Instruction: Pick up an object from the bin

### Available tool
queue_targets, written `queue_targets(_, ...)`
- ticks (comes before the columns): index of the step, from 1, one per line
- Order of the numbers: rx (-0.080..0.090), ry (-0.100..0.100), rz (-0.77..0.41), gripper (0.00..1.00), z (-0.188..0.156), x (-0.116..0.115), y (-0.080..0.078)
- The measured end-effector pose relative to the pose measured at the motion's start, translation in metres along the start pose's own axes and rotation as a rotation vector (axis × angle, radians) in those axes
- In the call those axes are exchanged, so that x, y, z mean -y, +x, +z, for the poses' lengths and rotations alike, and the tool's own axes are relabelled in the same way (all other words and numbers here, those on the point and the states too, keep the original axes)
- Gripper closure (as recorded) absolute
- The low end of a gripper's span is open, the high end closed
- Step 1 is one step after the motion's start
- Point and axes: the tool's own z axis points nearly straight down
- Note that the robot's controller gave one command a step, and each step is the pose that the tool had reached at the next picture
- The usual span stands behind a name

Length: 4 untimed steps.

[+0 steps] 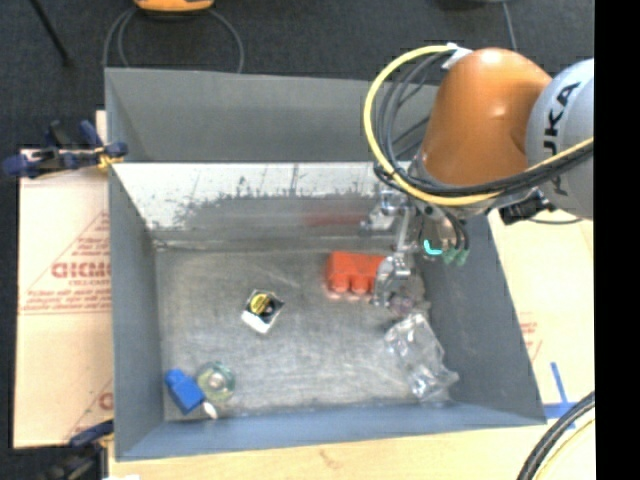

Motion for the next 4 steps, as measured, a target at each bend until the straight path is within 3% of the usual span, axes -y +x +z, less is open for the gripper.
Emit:
queue_targets(1,0.005,-0.001,0.216,0.00,0.134,0.044,-0.065)
queue_targets(2,0.012,-0.003,0.259,0.00,0.162,0.041,-0.067)
queue_targets(3,0.020,-0.001,0.256,1.00,0.159,0.042,-0.069)
queue_targets(4,0.015,0.002,-0.080,1.00,0.010,0.016,-0.064)
